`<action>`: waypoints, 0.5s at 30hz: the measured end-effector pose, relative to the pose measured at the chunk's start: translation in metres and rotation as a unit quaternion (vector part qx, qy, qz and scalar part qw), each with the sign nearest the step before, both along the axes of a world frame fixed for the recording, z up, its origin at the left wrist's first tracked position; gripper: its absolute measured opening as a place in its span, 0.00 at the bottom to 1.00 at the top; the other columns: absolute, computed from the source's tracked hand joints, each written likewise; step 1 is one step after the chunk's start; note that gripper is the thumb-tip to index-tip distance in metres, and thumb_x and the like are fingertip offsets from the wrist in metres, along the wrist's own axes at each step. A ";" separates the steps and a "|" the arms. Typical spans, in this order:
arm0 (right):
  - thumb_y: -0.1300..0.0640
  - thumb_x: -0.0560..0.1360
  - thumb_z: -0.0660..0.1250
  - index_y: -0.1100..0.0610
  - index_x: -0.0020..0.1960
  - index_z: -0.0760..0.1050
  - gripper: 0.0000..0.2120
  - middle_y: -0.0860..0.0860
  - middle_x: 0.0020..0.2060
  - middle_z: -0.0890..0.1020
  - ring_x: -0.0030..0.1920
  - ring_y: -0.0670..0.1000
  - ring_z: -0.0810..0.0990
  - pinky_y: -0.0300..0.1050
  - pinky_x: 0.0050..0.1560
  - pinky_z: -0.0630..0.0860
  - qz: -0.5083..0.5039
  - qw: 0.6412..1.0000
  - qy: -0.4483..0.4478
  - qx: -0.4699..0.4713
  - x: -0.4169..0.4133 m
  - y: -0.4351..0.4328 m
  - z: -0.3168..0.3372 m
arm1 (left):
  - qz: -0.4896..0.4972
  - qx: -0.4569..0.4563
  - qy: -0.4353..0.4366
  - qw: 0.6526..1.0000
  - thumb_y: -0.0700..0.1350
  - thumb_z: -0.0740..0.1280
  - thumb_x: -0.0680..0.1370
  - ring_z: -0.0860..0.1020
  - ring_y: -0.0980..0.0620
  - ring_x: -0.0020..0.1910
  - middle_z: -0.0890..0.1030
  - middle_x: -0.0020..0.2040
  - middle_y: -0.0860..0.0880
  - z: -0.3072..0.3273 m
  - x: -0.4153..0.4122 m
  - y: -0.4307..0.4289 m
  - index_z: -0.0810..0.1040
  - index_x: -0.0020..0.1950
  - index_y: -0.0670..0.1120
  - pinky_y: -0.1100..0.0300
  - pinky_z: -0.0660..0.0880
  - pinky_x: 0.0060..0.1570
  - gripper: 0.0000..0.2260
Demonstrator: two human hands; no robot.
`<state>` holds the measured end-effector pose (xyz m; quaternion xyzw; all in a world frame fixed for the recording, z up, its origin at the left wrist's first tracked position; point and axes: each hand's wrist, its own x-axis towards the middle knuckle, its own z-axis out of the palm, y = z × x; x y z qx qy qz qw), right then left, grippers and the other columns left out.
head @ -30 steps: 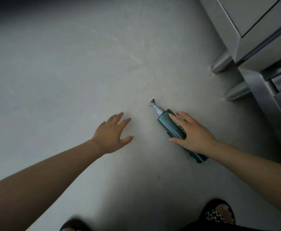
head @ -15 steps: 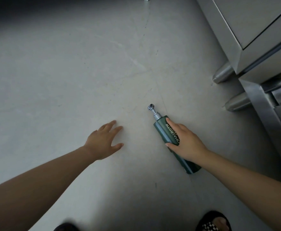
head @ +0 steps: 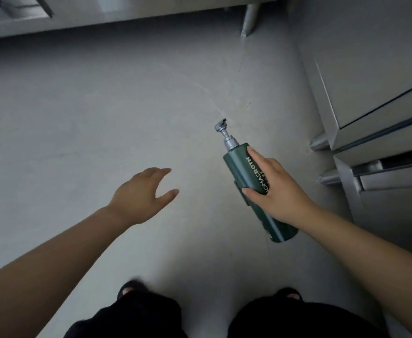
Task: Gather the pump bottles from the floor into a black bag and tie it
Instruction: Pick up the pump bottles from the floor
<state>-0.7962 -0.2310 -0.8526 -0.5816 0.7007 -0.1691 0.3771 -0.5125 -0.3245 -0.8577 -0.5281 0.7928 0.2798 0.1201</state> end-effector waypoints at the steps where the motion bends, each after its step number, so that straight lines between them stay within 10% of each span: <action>1: 0.48 0.72 0.68 0.37 0.74 0.44 0.41 0.48 0.63 0.67 0.57 0.46 0.70 0.40 0.56 0.65 0.003 1.000 -0.006 0.002 0.008 -0.003 0.031 | 0.023 0.004 0.015 1.000 0.63 0.57 0.76 0.75 0.49 0.60 0.67 0.72 0.53 0.033 0.003 0.001 0.62 0.73 0.55 0.55 0.70 0.56 0.27; 15: 0.45 0.69 0.69 0.36 0.72 0.53 0.38 0.42 0.59 0.69 0.54 0.34 0.67 0.27 0.52 0.61 0.018 0.996 -0.053 -0.073 0.148 -0.050 0.528 | 0.172 -0.088 0.158 0.968 0.62 0.58 0.76 0.76 0.51 0.51 0.69 0.70 0.55 0.544 0.105 0.010 0.65 0.71 0.57 0.58 0.70 0.50 0.24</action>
